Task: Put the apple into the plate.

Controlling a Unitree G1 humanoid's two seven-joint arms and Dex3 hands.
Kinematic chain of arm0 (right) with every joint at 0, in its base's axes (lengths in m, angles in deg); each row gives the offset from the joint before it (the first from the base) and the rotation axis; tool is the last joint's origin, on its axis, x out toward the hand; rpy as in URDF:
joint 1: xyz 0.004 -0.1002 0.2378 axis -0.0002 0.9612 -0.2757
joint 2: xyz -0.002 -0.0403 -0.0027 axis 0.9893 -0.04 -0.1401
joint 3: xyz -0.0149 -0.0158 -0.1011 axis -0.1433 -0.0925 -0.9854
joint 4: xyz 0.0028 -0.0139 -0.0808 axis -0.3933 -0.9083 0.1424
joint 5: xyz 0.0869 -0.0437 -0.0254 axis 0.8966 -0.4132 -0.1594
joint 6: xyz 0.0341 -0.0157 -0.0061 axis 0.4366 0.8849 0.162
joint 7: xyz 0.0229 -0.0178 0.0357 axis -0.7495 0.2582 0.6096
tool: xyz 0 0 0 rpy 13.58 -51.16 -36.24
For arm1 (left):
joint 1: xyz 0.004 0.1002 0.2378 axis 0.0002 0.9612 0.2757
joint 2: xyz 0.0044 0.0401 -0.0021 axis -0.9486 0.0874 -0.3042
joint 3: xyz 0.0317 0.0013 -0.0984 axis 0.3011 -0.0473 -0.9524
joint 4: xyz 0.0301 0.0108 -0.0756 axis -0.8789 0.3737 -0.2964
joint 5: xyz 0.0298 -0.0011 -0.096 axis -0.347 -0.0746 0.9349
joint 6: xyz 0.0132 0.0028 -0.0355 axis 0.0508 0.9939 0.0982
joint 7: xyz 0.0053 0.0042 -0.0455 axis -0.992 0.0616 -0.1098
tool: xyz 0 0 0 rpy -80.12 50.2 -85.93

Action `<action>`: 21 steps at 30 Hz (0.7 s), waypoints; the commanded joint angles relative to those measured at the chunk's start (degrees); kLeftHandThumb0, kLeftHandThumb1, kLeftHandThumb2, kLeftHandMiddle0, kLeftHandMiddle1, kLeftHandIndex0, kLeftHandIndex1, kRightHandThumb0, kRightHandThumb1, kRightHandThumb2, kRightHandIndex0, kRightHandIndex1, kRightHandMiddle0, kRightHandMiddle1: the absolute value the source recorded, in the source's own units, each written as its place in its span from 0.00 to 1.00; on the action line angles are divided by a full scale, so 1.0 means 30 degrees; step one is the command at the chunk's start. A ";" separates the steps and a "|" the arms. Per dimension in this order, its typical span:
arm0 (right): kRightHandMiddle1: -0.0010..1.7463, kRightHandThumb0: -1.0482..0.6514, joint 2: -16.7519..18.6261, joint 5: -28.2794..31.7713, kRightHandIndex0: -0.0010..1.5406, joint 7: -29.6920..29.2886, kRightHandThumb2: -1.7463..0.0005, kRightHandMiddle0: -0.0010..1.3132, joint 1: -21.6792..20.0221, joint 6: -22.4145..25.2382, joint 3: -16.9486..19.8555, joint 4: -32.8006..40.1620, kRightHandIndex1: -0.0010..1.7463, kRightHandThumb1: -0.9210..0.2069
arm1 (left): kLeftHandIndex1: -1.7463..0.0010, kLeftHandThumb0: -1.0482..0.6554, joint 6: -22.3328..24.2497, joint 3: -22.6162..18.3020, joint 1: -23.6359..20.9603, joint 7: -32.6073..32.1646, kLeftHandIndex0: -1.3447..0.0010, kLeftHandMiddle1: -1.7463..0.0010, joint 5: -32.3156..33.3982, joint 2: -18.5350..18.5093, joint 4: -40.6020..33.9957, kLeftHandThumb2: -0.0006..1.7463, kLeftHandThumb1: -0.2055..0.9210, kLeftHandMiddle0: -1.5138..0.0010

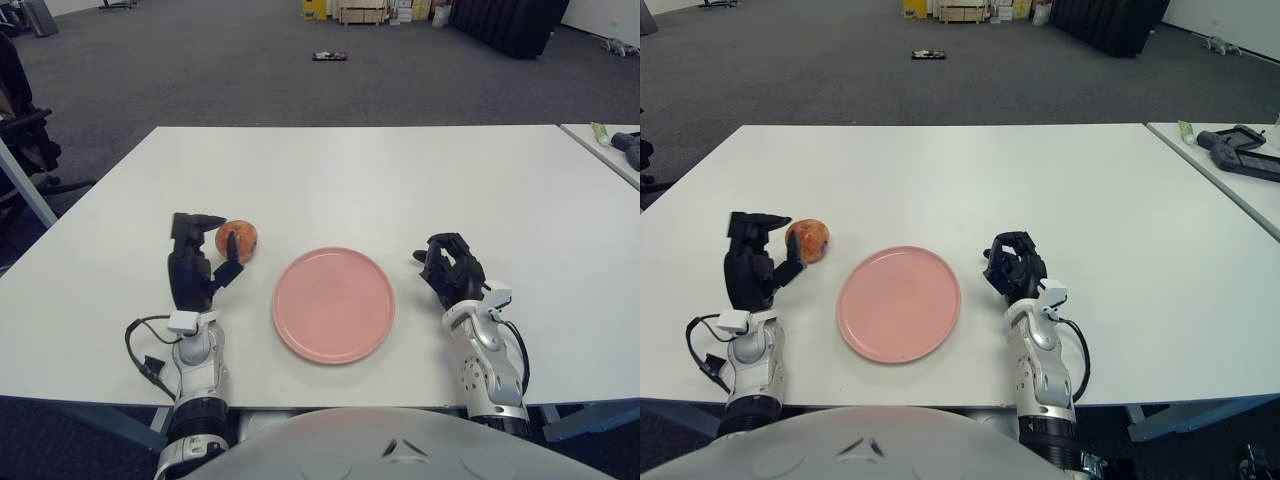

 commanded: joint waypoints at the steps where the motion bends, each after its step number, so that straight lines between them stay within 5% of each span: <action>1: 1.00 0.61 0.0261 -0.0071 0.34 -0.0153 0.42 0.24 0.0014 0.0645 0.0068 -0.0389 0.88 0.35 | 0.39 0.19 -0.0968 -0.0515 0.1648 -0.1766 0.99 0.57 -0.2229 0.0057 0.1934 0.41 0.86 1.00; 4: 1.00 0.61 0.0194 -0.0182 0.34 -0.0182 0.43 0.24 -0.0006 0.0705 0.0053 -0.0426 0.88 0.35 | 0.60 0.17 -0.1225 -0.0876 0.1685 -0.3735 1.00 0.77 -0.4149 -0.0066 0.1802 0.38 0.87 1.00; 9: 1.00 0.61 0.0161 -0.0358 0.33 -0.0284 0.44 0.25 -0.0094 0.0791 0.0046 -0.0506 0.86 0.33 | 0.81 0.14 -0.0654 -0.1016 0.1795 -0.6748 1.00 0.95 -0.6875 -0.0314 0.1221 0.36 0.84 1.00; 21: 1.00 0.61 0.0136 -0.0555 0.34 -0.0063 0.44 0.24 -0.0256 0.0477 0.0019 -0.0855 0.86 0.33 | 0.99 0.02 0.3844 -0.0424 0.2875 -1.1688 1.00 1.00 -1.1357 -0.1366 -0.1176 0.31 0.81 1.00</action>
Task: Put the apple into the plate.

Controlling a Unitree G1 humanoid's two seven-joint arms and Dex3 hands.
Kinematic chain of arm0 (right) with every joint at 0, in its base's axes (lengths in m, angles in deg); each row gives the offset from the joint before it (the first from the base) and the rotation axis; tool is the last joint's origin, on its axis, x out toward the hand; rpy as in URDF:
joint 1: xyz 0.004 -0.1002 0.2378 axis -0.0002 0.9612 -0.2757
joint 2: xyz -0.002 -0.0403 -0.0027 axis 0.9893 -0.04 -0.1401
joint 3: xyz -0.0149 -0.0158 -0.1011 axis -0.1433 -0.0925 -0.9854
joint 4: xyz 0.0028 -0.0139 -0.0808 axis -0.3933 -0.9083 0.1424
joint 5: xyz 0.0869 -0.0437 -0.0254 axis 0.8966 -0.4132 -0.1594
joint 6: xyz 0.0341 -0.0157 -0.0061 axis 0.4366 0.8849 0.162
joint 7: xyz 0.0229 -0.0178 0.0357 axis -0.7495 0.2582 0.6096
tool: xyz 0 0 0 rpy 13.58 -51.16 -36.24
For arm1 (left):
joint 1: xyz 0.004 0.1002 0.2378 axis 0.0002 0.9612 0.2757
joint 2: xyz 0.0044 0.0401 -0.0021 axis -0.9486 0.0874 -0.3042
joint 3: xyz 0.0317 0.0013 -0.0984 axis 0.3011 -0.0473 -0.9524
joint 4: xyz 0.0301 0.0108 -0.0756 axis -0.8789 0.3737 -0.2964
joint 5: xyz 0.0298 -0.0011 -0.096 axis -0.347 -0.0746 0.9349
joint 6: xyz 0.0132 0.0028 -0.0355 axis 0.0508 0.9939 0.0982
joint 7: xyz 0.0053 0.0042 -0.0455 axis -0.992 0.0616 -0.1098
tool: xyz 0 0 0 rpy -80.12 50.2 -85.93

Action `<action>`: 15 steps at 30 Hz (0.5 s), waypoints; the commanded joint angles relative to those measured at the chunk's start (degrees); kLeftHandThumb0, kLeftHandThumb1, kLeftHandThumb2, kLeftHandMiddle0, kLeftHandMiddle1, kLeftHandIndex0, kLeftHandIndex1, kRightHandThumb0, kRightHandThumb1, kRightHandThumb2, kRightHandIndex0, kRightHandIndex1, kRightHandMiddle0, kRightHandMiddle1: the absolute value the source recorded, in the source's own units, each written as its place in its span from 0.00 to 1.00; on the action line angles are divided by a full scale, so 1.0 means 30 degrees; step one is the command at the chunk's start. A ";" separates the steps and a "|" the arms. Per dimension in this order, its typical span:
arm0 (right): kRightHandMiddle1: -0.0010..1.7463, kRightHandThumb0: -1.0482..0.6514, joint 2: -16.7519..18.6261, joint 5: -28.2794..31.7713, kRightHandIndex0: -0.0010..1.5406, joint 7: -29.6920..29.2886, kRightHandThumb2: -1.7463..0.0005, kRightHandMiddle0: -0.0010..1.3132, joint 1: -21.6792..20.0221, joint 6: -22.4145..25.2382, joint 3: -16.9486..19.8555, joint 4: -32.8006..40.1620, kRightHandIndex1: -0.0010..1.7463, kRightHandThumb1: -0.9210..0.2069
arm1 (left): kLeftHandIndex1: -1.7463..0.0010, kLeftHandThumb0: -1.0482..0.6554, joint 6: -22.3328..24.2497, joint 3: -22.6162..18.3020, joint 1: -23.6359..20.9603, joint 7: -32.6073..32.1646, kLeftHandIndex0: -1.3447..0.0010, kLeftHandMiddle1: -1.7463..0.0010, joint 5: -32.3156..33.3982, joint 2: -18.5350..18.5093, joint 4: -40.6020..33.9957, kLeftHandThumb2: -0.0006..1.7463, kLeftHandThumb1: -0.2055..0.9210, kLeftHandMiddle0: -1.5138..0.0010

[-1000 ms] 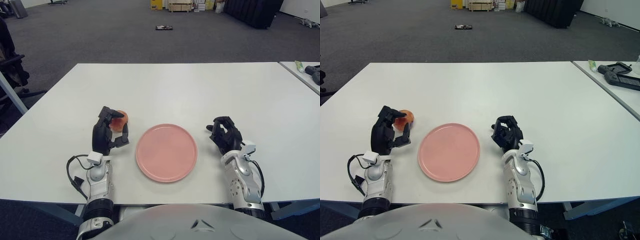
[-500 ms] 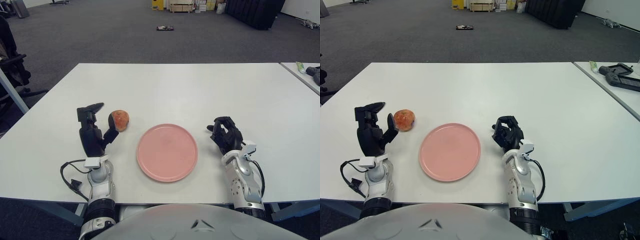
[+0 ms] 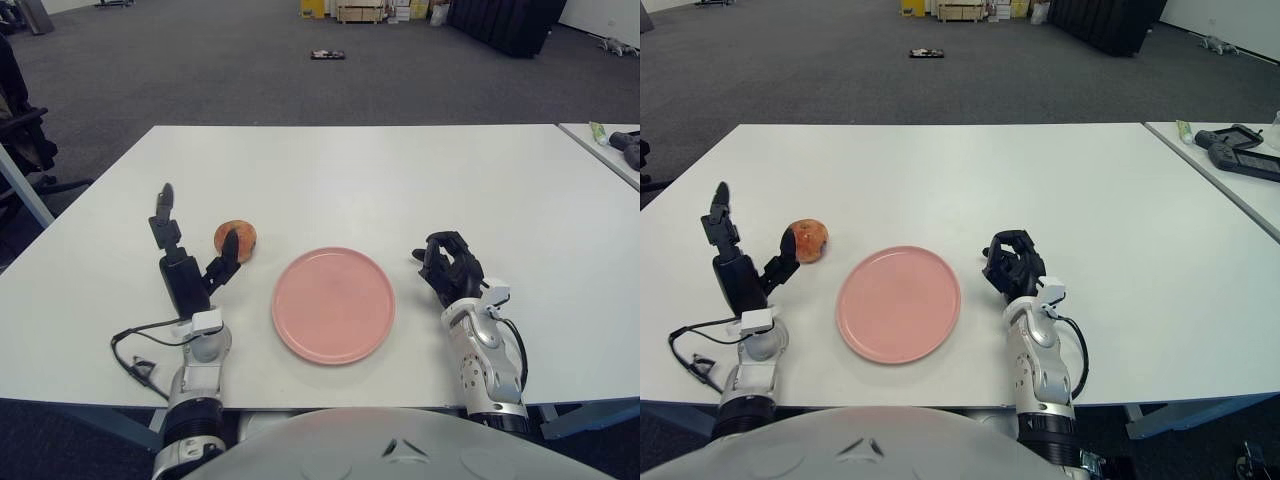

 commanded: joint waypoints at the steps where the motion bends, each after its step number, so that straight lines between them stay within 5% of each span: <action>1: 1.00 0.61 0.0140 -0.0092 0.34 0.0025 0.44 0.24 -0.0004 0.0361 0.0064 -0.0683 0.86 0.33 | 0.99 0.01 0.1873 0.0116 0.2048 -0.0850 1.00 1.00 -0.1123 -0.0374 0.0289 0.31 0.81 1.00; 6: 1.00 0.61 0.0205 -0.0163 0.33 0.0023 0.44 0.25 -0.0061 0.0399 0.0104 -0.0757 0.86 0.34 | 1.00 0.00 0.4498 0.0649 0.2493 -0.0278 1.00 1.00 -0.1714 -0.0820 -0.2812 0.28 0.82 1.00; 15: 1.00 0.61 0.0375 -0.0201 0.33 -0.0159 0.45 0.25 -0.0165 0.0501 0.0099 -0.0764 0.86 0.33 | 1.00 0.00 0.8337 0.2390 0.2895 0.4358 1.00 1.00 -0.0733 -0.2038 -0.6445 0.25 0.84 1.00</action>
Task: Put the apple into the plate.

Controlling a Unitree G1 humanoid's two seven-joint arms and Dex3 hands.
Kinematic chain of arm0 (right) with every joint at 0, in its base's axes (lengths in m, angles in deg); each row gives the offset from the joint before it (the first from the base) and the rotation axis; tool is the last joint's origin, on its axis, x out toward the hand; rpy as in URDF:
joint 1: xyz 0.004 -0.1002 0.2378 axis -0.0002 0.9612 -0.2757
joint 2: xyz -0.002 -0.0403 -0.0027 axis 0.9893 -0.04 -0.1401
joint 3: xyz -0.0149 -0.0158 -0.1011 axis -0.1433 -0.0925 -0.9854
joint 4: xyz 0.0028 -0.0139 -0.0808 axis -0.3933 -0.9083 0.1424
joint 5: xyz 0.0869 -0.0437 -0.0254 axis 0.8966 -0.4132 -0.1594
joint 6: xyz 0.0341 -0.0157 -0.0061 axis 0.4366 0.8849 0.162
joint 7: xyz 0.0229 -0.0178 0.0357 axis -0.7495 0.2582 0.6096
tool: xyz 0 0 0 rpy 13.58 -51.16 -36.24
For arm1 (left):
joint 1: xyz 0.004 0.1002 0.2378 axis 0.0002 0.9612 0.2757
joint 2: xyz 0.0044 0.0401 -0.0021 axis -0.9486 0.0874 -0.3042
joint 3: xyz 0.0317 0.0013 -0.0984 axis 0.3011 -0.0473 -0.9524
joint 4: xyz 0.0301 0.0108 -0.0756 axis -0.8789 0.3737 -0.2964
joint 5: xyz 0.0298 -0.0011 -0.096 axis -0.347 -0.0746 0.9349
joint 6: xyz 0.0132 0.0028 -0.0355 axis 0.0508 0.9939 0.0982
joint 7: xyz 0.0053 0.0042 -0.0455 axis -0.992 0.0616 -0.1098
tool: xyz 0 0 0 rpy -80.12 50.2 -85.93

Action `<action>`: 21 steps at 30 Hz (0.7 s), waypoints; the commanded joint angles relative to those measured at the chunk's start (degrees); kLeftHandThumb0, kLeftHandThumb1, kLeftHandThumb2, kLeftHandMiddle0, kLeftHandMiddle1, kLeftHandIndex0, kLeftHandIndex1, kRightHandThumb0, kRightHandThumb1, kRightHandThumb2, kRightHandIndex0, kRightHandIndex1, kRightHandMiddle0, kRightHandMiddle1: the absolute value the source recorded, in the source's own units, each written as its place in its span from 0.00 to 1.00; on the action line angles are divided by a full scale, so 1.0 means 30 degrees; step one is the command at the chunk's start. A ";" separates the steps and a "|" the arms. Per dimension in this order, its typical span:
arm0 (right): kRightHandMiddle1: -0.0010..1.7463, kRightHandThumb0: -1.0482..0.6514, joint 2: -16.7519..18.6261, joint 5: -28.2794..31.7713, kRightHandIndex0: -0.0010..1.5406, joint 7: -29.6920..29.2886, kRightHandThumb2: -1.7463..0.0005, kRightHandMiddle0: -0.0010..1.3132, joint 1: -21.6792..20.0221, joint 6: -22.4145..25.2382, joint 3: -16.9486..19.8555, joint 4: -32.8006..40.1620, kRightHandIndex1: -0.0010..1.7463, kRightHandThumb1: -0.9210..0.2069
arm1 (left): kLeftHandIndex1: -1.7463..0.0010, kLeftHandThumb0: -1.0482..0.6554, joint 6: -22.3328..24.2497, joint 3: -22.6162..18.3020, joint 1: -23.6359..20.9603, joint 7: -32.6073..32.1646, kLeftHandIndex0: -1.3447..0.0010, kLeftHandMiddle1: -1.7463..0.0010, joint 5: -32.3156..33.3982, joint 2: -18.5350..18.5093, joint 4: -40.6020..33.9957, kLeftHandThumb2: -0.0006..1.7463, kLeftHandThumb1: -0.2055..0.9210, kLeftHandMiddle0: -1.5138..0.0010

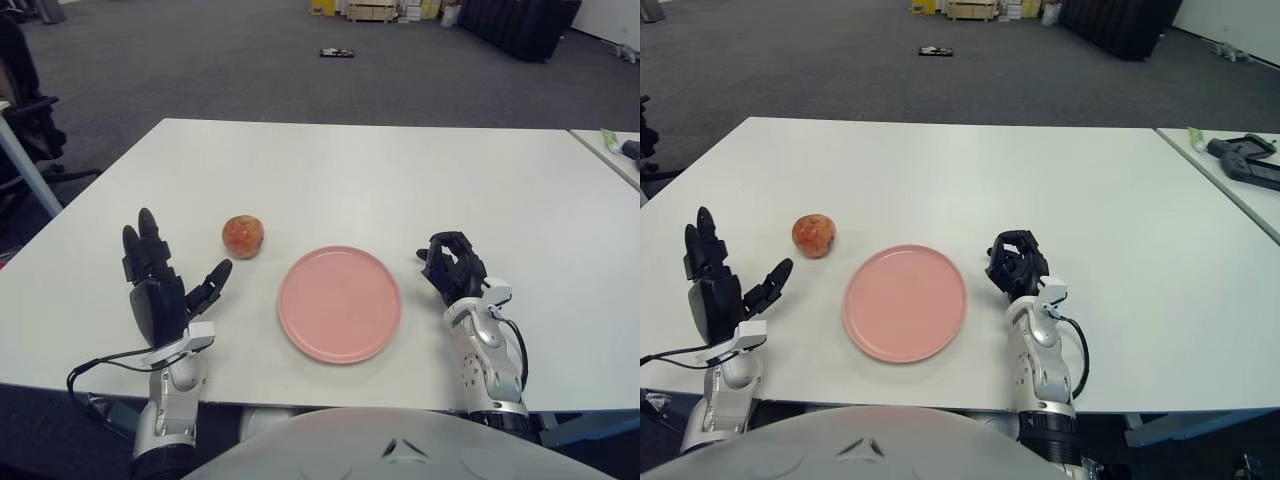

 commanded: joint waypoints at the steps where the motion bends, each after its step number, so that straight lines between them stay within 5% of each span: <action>1: 1.00 0.61 0.0346 0.0010 0.33 -0.0073 0.45 0.25 0.0110 0.0504 0.0048 -0.0579 0.86 0.33 | 1.00 0.00 0.0859 0.0827 -0.0264 0.2185 1.00 1.00 0.0607 -0.1174 -0.0942 0.25 0.84 1.00; 7: 1.00 0.61 0.0374 0.0038 0.34 -0.0056 0.44 0.24 0.0145 0.0356 0.0043 -0.0656 0.86 0.34 | 1.00 0.00 0.0317 0.1494 -0.0927 0.4836 1.00 1.00 0.1791 -0.4158 0.0880 0.25 0.85 1.00; 21: 1.00 0.61 0.0391 0.0075 0.33 -0.0216 0.43 0.25 0.0182 0.0529 0.0113 -0.0545 0.87 0.34 | 1.00 0.00 0.3055 0.3287 -0.1886 0.7961 1.00 1.00 0.1280 -0.6450 0.0612 0.25 0.85 1.00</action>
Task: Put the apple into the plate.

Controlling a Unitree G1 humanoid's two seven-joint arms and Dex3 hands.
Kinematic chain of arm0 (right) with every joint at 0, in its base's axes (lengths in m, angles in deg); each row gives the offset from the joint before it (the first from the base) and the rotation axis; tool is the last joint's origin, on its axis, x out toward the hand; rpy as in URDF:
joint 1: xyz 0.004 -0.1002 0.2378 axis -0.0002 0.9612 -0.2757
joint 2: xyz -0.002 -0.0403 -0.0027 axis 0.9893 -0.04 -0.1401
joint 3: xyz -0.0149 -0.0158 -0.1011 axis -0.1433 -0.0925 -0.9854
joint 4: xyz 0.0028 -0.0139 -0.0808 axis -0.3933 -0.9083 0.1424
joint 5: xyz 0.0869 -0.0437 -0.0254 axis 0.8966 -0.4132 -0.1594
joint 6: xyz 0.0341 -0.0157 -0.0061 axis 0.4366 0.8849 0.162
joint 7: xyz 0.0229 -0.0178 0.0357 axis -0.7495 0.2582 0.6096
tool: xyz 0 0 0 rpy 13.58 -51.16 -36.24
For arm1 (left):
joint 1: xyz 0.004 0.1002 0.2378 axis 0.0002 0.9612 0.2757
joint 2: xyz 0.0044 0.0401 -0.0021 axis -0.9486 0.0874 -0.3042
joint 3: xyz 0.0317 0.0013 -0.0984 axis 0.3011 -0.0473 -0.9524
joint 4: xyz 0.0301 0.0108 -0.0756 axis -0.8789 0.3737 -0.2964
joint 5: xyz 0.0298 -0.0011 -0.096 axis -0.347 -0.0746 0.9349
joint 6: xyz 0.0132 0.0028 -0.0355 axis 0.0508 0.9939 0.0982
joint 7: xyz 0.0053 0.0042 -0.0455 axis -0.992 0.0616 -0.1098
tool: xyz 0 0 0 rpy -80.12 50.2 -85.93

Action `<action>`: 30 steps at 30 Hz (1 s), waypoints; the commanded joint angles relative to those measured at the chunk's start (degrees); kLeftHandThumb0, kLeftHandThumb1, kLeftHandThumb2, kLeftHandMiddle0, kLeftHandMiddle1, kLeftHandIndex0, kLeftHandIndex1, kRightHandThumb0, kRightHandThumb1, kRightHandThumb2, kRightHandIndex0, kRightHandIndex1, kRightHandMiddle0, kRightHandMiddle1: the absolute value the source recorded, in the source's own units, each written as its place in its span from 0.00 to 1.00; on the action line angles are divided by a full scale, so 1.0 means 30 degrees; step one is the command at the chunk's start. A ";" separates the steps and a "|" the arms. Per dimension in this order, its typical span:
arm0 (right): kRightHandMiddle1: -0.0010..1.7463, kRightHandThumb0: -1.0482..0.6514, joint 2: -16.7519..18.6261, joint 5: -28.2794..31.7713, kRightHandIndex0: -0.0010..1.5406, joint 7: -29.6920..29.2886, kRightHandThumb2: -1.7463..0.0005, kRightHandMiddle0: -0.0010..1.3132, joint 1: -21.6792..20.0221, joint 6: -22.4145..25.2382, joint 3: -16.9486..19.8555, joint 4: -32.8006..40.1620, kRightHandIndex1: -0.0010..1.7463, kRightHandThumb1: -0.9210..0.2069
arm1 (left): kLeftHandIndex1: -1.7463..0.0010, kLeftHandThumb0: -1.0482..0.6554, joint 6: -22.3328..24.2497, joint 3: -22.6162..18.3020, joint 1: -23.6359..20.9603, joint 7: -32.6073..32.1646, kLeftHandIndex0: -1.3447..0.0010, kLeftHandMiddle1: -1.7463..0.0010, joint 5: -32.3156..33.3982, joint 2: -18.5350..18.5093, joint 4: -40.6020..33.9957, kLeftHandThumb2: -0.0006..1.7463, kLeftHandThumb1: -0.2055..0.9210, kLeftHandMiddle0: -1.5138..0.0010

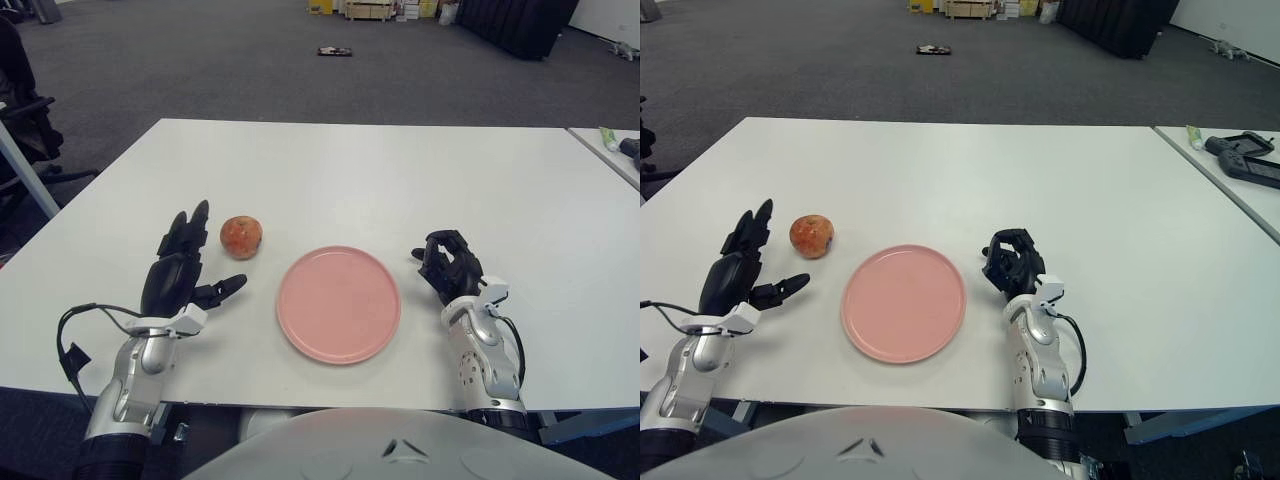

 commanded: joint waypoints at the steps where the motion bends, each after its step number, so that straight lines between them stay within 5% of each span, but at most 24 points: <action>1: 1.00 0.61 0.0364 0.0001 0.33 -0.0181 0.43 0.25 0.0209 0.0520 0.0086 -0.0431 0.87 0.34 | 1.00 0.00 0.0526 0.0546 -0.1116 0.0363 1.00 1.00 -0.0235 -0.0573 0.0304 0.25 0.85 1.00; 30: 1.00 0.61 0.0295 0.0231 0.35 0.0353 0.42 0.25 0.0243 0.0363 0.0362 -0.0524 0.87 0.36 | 1.00 0.00 -0.0319 0.1323 -0.4100 0.0455 1.00 1.00 0.2152 -0.1657 0.2327 0.24 0.84 0.99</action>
